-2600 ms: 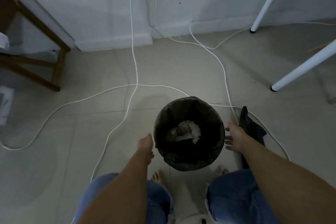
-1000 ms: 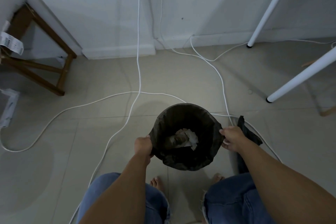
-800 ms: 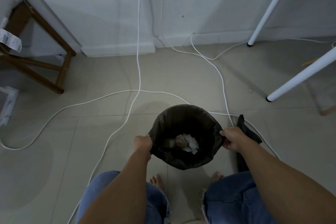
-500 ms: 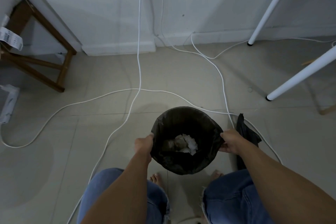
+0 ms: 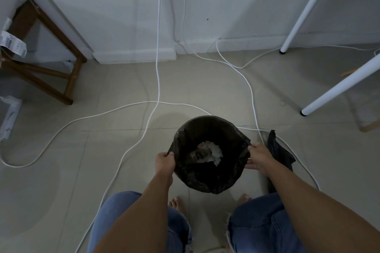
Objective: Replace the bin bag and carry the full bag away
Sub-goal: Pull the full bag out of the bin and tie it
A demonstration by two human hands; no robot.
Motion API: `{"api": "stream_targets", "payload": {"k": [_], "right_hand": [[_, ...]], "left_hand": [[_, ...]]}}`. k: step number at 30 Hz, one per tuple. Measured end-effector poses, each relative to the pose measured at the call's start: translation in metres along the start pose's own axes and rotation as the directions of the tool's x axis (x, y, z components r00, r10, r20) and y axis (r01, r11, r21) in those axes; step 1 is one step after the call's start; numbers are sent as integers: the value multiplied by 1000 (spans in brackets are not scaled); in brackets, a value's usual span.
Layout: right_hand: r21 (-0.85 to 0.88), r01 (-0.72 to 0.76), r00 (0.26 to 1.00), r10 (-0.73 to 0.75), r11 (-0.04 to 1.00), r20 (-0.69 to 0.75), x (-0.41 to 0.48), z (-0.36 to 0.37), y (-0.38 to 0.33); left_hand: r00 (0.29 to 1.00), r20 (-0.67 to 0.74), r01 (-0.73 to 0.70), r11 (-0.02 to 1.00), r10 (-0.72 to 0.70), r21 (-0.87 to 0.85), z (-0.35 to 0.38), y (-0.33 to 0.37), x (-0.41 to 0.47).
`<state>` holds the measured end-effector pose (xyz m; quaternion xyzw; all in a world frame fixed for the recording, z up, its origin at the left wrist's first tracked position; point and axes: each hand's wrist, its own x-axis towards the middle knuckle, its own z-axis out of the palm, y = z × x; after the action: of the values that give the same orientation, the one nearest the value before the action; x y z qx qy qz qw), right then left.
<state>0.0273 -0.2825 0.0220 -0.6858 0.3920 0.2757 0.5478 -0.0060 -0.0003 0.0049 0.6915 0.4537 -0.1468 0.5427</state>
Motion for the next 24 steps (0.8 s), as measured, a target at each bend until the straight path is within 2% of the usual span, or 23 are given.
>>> {"api": "stream_targets", "payload": {"k": [3,7,10,13,16,19,21,24], "right_hand": [[-61,-4,1000,6,998,27,3,1,0],[-95,-25,999,28,995,34,3,3,3],[-79,-66,996,71,995,56,2,3,7],[-61,-95,992,100,994,76,-1,3,9],[-55,-92,984,99,994,145,-10,3,11],[-135,-63,982,86,989,169,-11,2,16],[-167,-58,985,84,984,149,-9,3,17],[-181,-64,980,96,981,172,-14,3,15]], "left_hand": [[999,13,-40,990,39,132,-3,9,6],[999,30,4,981,-10,194,-8,8,11],[998,11,66,993,-67,99,-7,6,10],[986,101,136,991,-133,-14,-9,10,-1],[979,175,102,995,-104,20,-15,4,-11],[981,188,37,999,-35,-10,-18,3,-18],[978,208,-6,999,-3,41,-20,3,-18],[977,215,-60,962,1,265,-23,0,-11]]}}
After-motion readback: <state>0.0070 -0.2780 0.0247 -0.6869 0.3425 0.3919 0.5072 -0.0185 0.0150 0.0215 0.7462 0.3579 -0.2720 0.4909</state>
